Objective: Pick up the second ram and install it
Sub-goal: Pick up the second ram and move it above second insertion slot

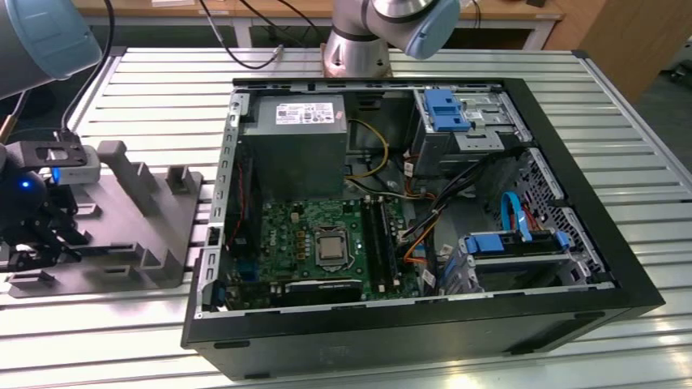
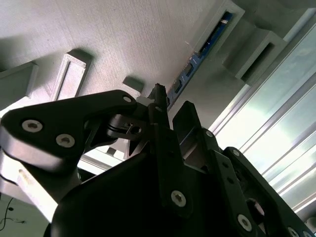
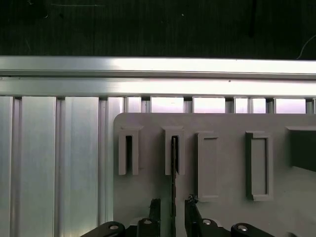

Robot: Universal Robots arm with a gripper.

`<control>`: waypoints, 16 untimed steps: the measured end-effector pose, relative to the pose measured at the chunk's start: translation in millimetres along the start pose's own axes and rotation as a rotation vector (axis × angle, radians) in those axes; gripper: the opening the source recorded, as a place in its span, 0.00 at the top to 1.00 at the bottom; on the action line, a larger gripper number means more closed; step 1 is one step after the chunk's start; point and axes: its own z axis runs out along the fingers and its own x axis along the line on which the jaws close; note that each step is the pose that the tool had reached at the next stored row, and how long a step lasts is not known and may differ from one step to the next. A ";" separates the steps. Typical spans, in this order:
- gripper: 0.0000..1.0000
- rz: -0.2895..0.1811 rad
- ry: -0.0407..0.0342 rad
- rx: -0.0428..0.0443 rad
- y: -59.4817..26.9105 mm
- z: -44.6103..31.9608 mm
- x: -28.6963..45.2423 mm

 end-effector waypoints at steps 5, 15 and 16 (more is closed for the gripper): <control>0.69 0.000 0.0001 -0.0001 -0.1 0.0 0.0; 0.81 0.000 0.0001 0.0000 -0.2 0.0 0.0; 0.81 0.000 0.0000 0.0000 -0.2 0.0 0.0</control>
